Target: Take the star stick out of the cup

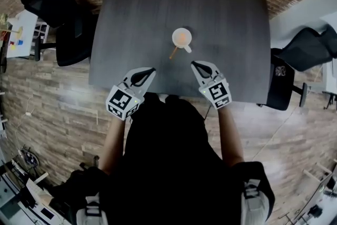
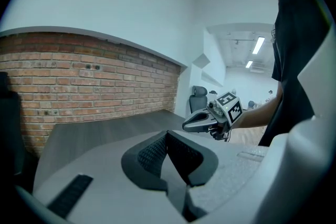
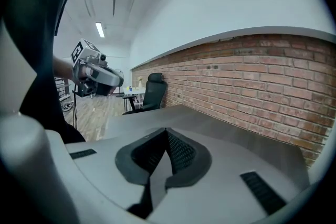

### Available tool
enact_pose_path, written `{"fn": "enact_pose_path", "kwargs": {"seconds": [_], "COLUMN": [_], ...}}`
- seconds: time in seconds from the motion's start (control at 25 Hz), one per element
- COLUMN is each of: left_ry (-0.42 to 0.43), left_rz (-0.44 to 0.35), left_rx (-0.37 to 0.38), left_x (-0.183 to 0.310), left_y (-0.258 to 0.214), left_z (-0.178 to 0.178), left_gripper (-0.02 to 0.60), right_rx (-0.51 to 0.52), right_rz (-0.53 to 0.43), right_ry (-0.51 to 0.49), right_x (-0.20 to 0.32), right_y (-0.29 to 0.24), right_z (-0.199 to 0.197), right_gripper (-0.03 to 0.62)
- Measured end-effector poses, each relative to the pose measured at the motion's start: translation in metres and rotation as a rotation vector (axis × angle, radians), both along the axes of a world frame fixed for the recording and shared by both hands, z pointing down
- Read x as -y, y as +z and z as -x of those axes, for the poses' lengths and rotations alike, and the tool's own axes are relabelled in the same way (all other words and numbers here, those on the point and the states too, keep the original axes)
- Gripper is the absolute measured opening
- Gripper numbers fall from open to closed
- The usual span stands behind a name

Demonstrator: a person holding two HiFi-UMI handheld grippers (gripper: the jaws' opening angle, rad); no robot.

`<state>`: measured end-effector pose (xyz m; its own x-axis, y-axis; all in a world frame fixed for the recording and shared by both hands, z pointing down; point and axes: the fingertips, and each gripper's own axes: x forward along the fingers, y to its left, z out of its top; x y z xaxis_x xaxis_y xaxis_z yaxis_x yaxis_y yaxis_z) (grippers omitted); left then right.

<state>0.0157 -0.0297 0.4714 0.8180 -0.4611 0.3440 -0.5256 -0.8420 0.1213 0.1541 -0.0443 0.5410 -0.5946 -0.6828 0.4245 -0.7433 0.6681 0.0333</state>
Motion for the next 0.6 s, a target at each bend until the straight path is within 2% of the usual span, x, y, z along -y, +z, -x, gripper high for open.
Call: {"fn": "enact_pose_path", "kwargs": {"seconds": [0.24, 0.6], "left_ry": [-0.037, -0.019], "left_rz": [0.018, 0.034], "left_rx": [0.000, -0.010], "left_x": [-0.002, 0.014], "left_y": [-0.001, 0.008], "left_z": [0.005, 0.013], "left_gripper": [0.001, 0.000], "right_rx": [-0.006, -0.031], "right_rz": [0.026, 0.025], "right_ry": [-0.032, -0.042], "right_x": [0.003, 0.021], "right_y": [0.012, 0.025], "right_z": [0.003, 0.017], "right_gripper": [0.000, 0.000]}}
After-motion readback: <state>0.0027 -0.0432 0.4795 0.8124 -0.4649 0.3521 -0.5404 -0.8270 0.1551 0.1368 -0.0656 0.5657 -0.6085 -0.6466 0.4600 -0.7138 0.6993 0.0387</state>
